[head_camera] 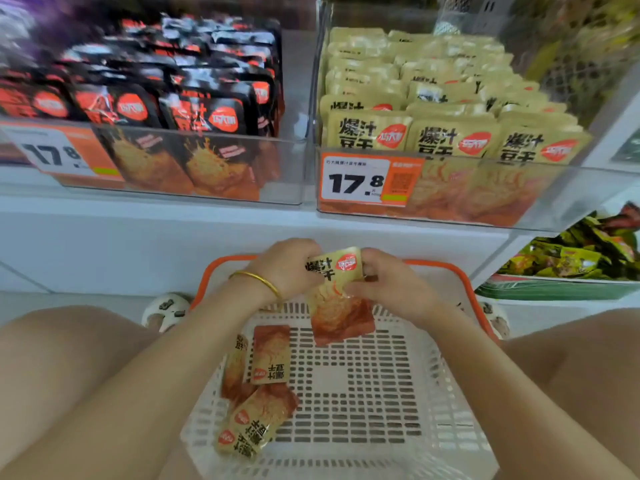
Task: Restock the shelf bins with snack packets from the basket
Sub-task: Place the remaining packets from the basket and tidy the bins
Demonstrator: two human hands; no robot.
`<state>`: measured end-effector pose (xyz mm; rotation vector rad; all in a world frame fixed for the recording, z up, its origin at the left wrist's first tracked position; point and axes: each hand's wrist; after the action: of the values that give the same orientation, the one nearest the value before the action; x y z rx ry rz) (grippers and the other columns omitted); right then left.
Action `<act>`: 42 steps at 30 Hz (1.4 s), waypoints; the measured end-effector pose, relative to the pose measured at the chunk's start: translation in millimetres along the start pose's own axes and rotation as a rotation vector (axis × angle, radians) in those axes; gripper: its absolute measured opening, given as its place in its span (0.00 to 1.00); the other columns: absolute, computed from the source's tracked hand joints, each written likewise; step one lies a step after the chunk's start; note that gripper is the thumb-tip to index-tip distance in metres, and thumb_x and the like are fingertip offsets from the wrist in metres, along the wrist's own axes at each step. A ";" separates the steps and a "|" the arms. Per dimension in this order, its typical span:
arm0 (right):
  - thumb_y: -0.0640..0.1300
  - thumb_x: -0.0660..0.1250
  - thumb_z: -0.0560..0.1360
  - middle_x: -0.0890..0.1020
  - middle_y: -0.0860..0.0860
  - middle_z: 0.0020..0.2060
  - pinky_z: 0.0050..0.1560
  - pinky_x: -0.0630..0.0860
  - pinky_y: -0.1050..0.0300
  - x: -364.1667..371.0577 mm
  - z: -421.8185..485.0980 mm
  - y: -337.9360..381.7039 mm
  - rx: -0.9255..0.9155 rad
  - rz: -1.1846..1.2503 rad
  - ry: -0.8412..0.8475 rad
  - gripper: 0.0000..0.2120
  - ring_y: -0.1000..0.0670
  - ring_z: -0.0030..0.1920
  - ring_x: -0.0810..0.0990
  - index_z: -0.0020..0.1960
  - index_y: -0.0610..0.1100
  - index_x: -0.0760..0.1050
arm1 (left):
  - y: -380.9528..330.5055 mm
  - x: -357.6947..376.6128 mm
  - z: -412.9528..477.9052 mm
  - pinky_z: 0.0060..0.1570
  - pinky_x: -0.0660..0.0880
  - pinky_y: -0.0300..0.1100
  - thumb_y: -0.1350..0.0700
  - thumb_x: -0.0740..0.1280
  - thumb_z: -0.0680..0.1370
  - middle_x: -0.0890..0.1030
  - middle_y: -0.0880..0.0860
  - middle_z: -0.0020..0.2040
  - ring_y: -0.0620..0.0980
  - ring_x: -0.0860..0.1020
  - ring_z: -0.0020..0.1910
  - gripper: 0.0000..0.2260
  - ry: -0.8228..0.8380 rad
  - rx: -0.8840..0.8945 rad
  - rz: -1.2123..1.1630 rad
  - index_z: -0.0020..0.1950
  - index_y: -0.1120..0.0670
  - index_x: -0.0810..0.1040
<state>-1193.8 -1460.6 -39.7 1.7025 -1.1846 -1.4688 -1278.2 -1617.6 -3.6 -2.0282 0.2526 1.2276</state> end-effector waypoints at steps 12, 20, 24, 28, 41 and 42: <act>0.40 0.67 0.73 0.82 0.51 0.47 0.51 0.78 0.43 -86.6 -21.4 143.9 -0.560 -0.017 -0.637 0.09 0.50 0.50 0.81 0.52 0.49 0.73 | -101.9 -131.5 -25.8 0.45 0.65 0.38 0.57 0.66 0.76 0.72 0.46 0.45 0.46 0.71 0.45 0.08 -0.881 0.444 0.027 0.54 0.55 0.75; 0.43 0.71 0.72 0.81 0.53 0.42 0.47 0.77 0.44 -90.2 -3.5 131.5 -0.492 -0.156 -0.675 0.09 0.50 0.44 0.79 0.50 0.44 0.75 | -90.7 -125.4 -2.3 0.44 0.60 0.34 0.56 0.65 0.77 0.72 0.48 0.49 0.49 0.71 0.49 0.09 -0.849 0.417 0.149 0.57 0.55 0.74; 0.44 0.69 0.74 0.75 0.60 0.38 0.41 0.75 0.61 -93.6 -9.2 136.5 -0.609 -0.134 -0.685 0.14 0.58 0.38 0.75 0.58 0.53 0.70 | -87.8 -129.4 1.0 0.40 0.56 0.33 0.57 0.64 0.78 0.70 0.48 0.47 0.45 0.65 0.45 0.08 -0.809 0.431 0.168 0.56 0.56 0.73; 0.45 0.68 0.75 0.77 0.49 0.34 0.40 0.74 0.49 -102.3 -1.5 134.6 -0.581 -0.231 -0.715 0.05 0.49 0.38 0.76 0.48 0.45 0.74 | -89.0 -130.0 6.3 0.38 0.57 0.37 0.55 0.61 0.80 0.70 0.49 0.43 0.47 0.66 0.44 0.06 -0.720 0.428 0.157 0.51 0.58 0.73; 0.50 0.70 0.73 0.73 0.54 0.43 0.51 0.72 0.48 -104.6 7.7 126.2 -0.424 -0.495 -0.572 0.08 0.49 0.49 0.73 0.40 0.51 0.72 | -73.4 -109.0 19.9 0.64 0.58 0.52 0.53 0.65 0.78 0.70 0.53 0.66 0.55 0.59 0.69 0.10 -0.765 0.263 0.252 0.56 0.55 0.80; 0.50 0.70 0.73 0.74 0.54 0.44 0.52 0.73 0.47 -104.2 7.8 126.1 -0.420 -0.511 -0.557 0.08 0.50 0.49 0.73 0.40 0.53 0.71 | -72.7 -107.8 20.7 0.65 0.58 0.53 0.53 0.65 0.78 0.69 0.53 0.67 0.55 0.58 0.70 0.11 -0.751 0.257 0.262 0.57 0.55 0.80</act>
<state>-1231.5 -1420.4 114.5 1.3909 -0.6157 -2.4185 -1311.6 -1573.5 115.9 -1.2309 0.2910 1.9127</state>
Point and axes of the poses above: each hand's wrist, its own z-axis towards the middle knuckle, its own x-axis out of the palm, y = z × x
